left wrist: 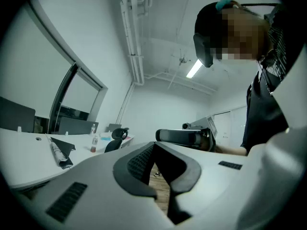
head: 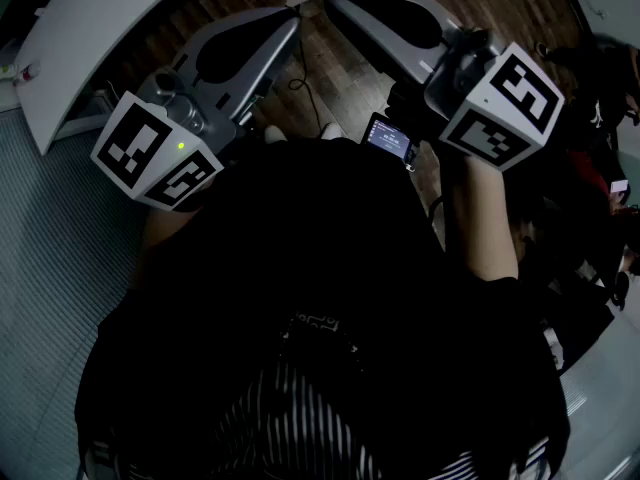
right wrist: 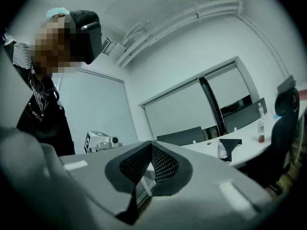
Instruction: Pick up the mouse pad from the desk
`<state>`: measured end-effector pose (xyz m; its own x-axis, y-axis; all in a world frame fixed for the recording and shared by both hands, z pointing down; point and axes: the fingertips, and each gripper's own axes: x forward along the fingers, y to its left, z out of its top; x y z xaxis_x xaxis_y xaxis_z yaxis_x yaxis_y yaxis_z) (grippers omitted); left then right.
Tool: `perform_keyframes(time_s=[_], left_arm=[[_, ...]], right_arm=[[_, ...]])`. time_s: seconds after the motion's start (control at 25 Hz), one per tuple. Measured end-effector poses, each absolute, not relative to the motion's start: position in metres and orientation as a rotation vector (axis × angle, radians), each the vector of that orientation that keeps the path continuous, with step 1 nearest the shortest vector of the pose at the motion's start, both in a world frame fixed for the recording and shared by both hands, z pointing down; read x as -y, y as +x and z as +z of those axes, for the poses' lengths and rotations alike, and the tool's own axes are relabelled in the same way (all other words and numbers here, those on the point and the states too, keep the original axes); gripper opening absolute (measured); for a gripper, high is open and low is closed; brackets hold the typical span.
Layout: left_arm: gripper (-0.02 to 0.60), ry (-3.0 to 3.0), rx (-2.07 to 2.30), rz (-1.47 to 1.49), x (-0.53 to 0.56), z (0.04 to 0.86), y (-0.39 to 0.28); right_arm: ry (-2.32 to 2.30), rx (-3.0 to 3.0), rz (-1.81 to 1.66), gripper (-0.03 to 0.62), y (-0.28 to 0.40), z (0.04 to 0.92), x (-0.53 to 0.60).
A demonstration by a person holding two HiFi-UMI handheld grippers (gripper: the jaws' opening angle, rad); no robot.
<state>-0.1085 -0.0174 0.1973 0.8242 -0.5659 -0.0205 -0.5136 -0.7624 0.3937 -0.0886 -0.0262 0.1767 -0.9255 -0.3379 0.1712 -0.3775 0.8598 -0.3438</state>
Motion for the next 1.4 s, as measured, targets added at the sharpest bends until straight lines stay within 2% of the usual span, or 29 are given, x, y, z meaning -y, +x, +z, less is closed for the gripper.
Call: perform_keyframes(time_s=[0.6,0.92,1.4], left_arm=[[0.008,2.614,0.855,-0.191,0.014,0.220,-0.108],[0.008,2.610,0.812,-0.098,0.063,0.212,-0.034],[0.008,2.635,0.704,-0.058,0.045,0.229,0.004]], right_arm=[[0.506,2.917,0.444,0.003,-0.089,0.200,0.016],[0.620,2.981,0.616,0.005,-0.002,0.191,0.070],[0.683,3.010,0.681,0.003,0.039,0.206,0.046]])
